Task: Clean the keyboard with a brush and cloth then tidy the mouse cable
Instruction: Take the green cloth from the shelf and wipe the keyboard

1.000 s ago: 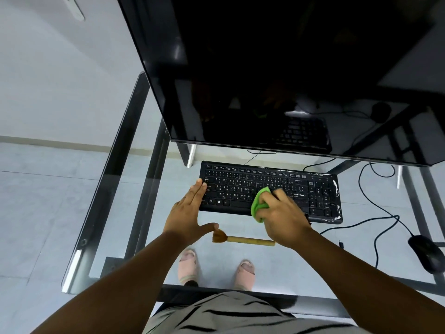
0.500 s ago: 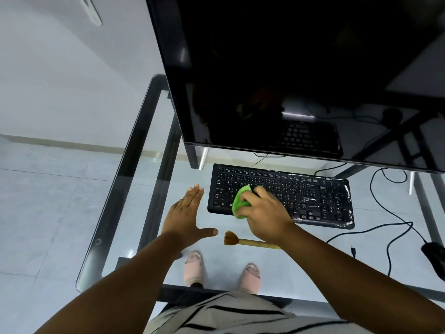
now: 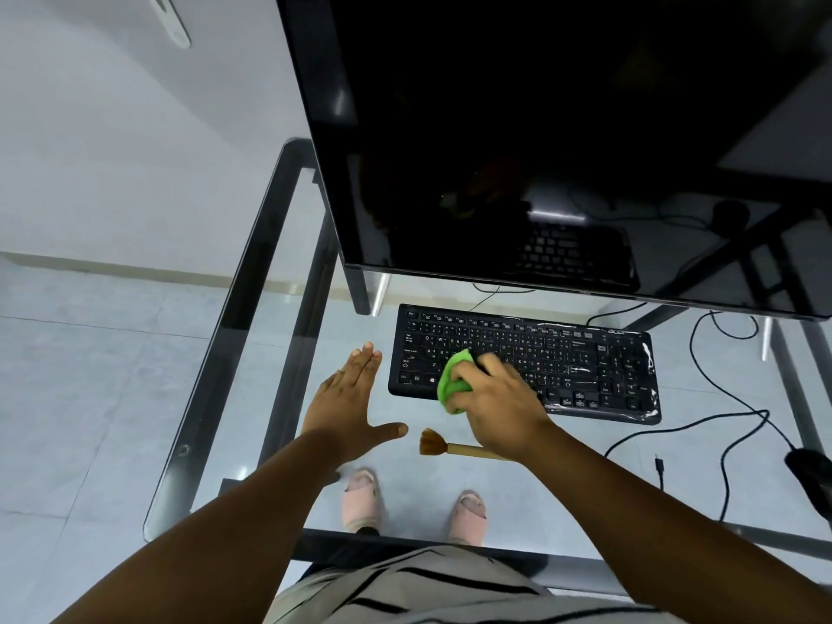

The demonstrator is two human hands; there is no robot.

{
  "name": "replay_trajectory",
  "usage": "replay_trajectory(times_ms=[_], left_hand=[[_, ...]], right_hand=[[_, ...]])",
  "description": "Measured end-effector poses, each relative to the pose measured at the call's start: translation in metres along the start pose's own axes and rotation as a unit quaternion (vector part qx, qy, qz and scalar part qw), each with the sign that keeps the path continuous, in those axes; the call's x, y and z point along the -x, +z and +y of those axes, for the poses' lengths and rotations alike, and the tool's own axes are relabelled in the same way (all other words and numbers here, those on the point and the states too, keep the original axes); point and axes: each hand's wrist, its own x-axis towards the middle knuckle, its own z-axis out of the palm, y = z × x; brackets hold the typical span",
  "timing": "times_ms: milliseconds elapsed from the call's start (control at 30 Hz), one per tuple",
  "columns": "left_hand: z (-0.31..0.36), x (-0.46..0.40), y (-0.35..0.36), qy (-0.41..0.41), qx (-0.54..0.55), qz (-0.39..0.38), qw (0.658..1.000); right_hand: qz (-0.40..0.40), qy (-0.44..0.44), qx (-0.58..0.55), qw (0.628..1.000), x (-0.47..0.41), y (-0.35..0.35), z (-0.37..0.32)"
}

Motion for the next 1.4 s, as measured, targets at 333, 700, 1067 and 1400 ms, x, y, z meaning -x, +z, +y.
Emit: replay_trajectory(times_ms=[333, 700, 1067, 1400], left_hand=[[0.040, -0.007, 0.010, 0.012, 0.027, 0.116, 0.993], [0.113, -0.030, 0.037, 0.084, -0.040, 0.051, 0.994], [0.112, -0.030, 0.042, 0.075, -0.084, 0.053, 0.992], [0.124, -0.031, 0.050, 0.039, -0.086, 0.087, 0.992]], right_hand=[[0.187, 0.213, -0.115, 0.952, 0.069, -0.008, 0.058], [0.136, 0.262, -0.102, 0.950, 0.118, 0.008, 0.071], [0.098, 0.216, -0.108, 0.965, 0.117, 0.007, 0.072], [0.162, 0.291, -0.124, 0.935, 0.147, 0.012, 0.092]])
